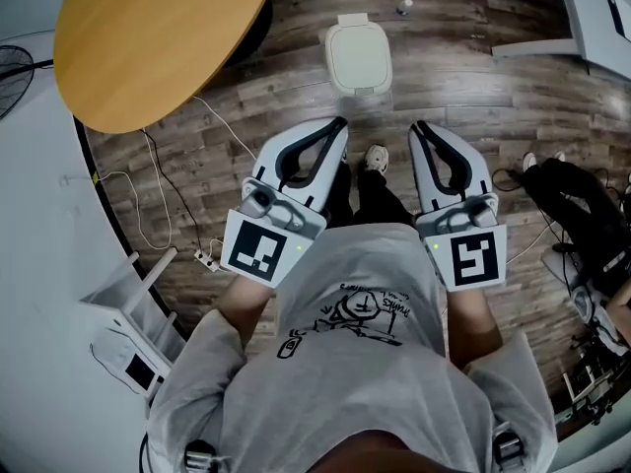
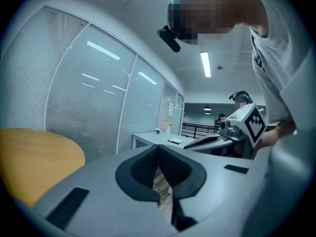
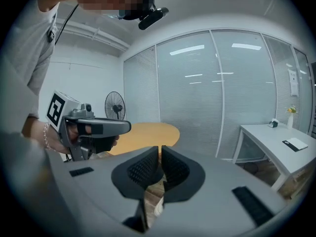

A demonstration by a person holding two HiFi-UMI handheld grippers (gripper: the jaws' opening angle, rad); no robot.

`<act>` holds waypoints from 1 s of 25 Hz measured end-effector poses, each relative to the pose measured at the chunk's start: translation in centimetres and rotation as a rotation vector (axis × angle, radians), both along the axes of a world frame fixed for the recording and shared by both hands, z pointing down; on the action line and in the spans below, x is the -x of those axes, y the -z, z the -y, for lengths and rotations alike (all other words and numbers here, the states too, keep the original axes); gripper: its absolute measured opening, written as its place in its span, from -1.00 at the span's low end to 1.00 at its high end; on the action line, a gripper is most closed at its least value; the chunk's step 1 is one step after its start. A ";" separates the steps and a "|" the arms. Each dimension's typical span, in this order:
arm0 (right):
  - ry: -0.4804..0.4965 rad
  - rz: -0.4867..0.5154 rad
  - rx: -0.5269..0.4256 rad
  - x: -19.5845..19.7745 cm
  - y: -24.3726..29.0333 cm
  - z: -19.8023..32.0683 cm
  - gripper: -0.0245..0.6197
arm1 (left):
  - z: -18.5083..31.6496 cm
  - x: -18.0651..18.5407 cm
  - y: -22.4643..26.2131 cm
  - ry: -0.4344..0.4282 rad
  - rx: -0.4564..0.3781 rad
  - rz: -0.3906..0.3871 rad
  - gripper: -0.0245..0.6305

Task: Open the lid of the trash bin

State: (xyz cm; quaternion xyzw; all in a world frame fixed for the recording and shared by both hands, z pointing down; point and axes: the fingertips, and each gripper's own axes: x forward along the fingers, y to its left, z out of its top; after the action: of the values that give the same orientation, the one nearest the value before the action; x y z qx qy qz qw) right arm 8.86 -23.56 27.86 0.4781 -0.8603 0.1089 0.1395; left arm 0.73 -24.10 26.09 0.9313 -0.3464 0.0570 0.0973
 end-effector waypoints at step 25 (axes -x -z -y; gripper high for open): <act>0.047 -0.101 0.190 0.4 -17.8 -1.1 -0.83 | -0.3 -0.6 -16.4 -0.039 0.122 0.070 -0.87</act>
State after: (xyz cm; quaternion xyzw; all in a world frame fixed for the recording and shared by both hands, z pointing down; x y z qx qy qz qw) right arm 8.47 -22.50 45.67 0.4471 -0.8491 0.1623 0.2298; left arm 1.31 -23.82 42.50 0.9277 -0.3270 0.1124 0.1406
